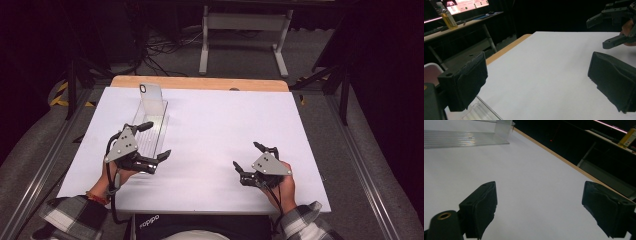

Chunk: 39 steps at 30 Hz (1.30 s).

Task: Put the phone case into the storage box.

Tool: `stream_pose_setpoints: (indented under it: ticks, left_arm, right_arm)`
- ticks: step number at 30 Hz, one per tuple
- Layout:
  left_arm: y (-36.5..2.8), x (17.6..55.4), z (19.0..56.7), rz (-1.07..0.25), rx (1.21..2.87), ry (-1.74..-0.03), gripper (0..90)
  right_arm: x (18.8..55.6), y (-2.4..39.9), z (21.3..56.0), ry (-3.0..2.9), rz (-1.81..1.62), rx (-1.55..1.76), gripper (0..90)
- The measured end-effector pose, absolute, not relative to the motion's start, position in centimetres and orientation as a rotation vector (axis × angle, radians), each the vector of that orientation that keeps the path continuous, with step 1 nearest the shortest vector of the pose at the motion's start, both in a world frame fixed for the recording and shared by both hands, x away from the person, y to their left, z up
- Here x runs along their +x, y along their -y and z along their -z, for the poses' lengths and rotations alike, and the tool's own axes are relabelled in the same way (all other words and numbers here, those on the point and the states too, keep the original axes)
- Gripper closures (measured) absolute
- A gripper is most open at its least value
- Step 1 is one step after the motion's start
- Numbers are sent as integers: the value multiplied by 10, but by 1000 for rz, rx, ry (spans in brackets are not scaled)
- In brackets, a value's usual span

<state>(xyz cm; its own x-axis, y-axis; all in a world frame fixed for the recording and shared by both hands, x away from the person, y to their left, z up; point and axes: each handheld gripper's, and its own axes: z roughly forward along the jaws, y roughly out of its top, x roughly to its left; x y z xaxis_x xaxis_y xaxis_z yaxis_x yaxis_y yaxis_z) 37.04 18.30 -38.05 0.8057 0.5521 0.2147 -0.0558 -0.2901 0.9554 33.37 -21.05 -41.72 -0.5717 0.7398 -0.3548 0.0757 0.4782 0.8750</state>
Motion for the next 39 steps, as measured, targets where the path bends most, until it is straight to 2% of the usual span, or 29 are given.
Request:
stream_pose_setpoints:
  ticks: [39]
  left_arm:
    - [-187,345,413,-608,1827,-332,46]
  right_arm:
    - [323,203,418,-2015,-1151,618,136]
